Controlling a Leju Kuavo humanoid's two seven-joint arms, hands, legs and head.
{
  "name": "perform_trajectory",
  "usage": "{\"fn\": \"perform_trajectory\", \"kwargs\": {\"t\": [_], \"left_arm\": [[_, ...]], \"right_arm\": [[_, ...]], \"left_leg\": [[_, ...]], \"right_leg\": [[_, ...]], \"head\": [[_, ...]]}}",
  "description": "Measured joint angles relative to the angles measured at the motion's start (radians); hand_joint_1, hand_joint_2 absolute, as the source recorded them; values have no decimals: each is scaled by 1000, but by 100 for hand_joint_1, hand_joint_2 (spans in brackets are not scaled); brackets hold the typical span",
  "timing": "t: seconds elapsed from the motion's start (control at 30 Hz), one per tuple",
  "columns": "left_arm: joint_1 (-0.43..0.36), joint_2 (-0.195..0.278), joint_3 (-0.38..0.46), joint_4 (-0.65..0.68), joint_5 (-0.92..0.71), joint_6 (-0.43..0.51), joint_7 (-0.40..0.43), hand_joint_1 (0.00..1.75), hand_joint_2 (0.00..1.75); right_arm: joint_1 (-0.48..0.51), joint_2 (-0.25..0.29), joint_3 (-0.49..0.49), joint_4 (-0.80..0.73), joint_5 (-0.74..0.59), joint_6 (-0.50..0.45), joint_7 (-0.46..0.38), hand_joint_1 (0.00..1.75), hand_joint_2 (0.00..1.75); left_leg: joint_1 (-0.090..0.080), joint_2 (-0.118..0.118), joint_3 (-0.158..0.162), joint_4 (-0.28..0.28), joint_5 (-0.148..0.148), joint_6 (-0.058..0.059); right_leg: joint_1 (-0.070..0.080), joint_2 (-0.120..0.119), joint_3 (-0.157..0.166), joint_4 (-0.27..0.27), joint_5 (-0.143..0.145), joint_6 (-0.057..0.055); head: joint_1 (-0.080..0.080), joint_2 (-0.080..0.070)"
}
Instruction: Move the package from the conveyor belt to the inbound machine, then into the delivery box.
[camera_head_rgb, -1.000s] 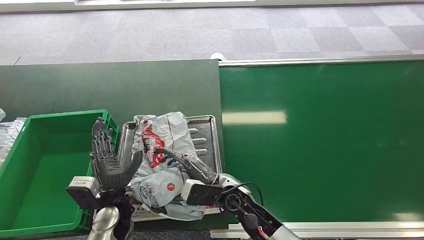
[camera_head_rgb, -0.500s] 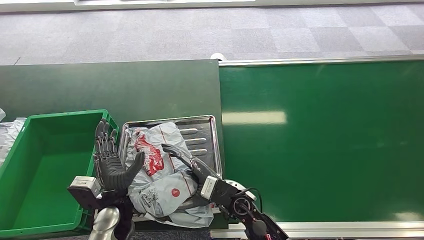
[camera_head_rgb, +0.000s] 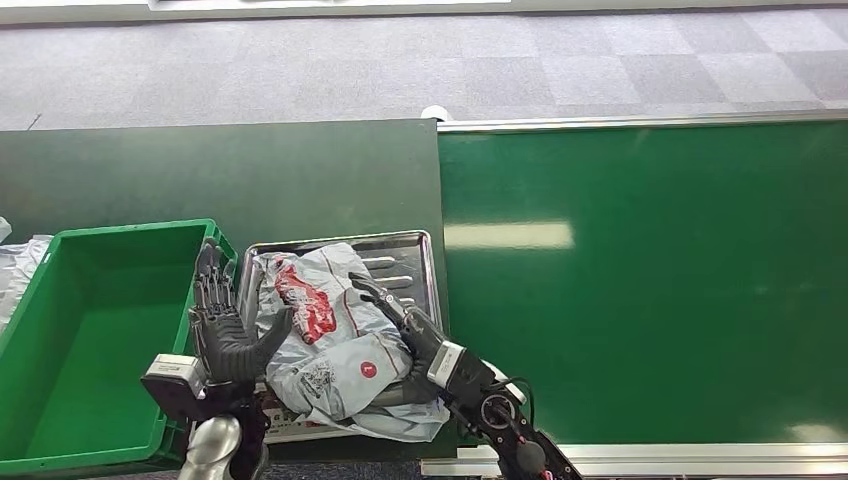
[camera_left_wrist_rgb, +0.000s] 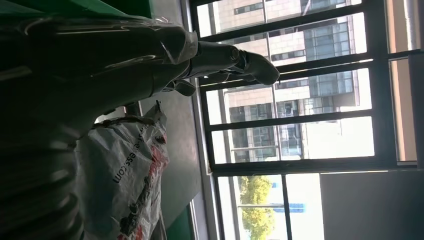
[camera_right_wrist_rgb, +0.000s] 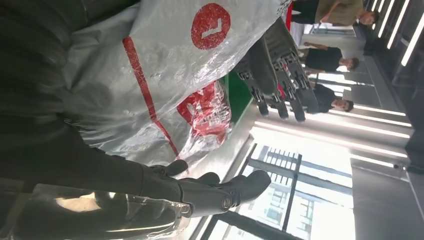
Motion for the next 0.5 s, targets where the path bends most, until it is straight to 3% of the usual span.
{"fn": "perform_trajectory", "kwargs": {"t": [0.2,0.5], "left_arm": [[6,2,-1,0,-44,-14,14,0,175],[5,2,-2,1,-63,-27,15,0,175]], "right_arm": [[17,-4,-70,-13,67,-78,43,0,175],[24,-5,-125,-9,98,-86,75,0,175]], "left_leg": [[0,0,0,0,0,0],[0,0,0,0,0,0]], "right_leg": [[0,0,0,0,0,0],[0,0,0,0,0,0]], "head": [[0,0],[0,0]]}}
